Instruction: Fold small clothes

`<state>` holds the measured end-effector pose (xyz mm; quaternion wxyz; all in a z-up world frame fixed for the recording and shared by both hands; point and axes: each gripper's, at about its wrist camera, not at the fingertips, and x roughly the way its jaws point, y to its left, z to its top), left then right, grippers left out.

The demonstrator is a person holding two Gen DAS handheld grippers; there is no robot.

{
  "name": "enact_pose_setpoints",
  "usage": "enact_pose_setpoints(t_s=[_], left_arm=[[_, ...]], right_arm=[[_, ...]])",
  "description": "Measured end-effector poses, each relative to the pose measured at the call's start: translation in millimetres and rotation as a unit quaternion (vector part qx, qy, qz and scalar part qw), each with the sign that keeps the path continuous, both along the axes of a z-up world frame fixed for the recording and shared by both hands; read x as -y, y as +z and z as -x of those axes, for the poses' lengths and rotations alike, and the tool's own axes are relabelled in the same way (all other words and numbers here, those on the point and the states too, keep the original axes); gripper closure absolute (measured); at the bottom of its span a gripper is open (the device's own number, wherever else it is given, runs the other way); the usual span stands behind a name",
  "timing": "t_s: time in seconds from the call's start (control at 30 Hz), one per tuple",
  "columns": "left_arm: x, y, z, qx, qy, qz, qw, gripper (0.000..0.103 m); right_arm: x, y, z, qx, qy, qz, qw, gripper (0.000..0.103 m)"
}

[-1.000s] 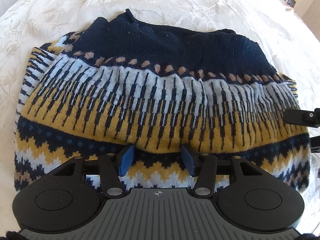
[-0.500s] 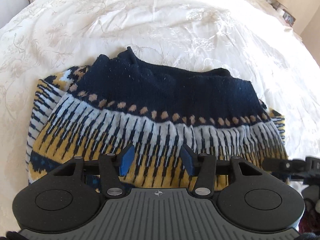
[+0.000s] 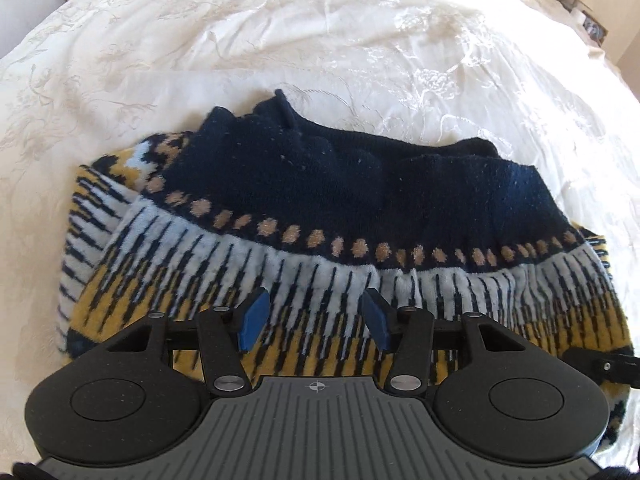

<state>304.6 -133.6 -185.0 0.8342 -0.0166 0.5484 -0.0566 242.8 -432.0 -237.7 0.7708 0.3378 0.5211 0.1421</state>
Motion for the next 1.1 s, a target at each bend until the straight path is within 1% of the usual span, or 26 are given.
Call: enact_pose_setpoints(t_s=[0.1, 0.17, 0.33, 0.5, 0.67, 0.83, 0.97, 1.1], left_arm=[[-23.9, 18.0, 23.4, 0.013, 0.02, 0.009, 0.9997, 0.053], [-44.4, 25.5, 37.1, 0.009, 0.036, 0.013, 0.9992, 0.053], [-96.4, 32.1, 64.7, -0.007, 0.071, 0.036, 0.9968, 0.053], [-140.3, 34.2, 87.5, -0.02, 0.085, 0.047, 0.995, 0.053], [-175.0, 33.5, 100.9, -0.028, 0.087, 0.056, 0.9942, 0.053], [-208.0, 33.3, 108.6, -0.029, 0.08, 0.061, 0.9945, 0.053], [-231.6, 31.9, 110.4, -0.031, 0.08, 0.064, 0.9943, 0.053], [-251.1, 29.6, 110.0, -0.032, 0.081, 0.068, 0.9939, 0.053]], right_arm=[[-8.0, 15.4, 0.1, 0.009, -0.003, 0.015, 1.0, 0.062], [-15.8, 26.4, -0.8, 0.013, -0.006, 0.028, 1.0, 0.062], [-43.1, 55.2, -3.1, 0.028, -0.001, 0.054, 0.998, 0.064], [-85.7, 88.3, -4.8, 0.059, 0.014, 0.076, 0.995, 0.067], [-143.4, 114.2, -11.2, 0.084, 0.044, 0.104, 0.99, 0.067], [-206.9, 118.8, -24.2, 0.094, 0.078, 0.133, 0.984, 0.067], [-254.6, 110.8, -31.9, 0.087, 0.111, 0.153, 0.978, 0.067], [-300.2, 99.6, -36.1, 0.077, 0.143, 0.182, 0.97, 0.067]])
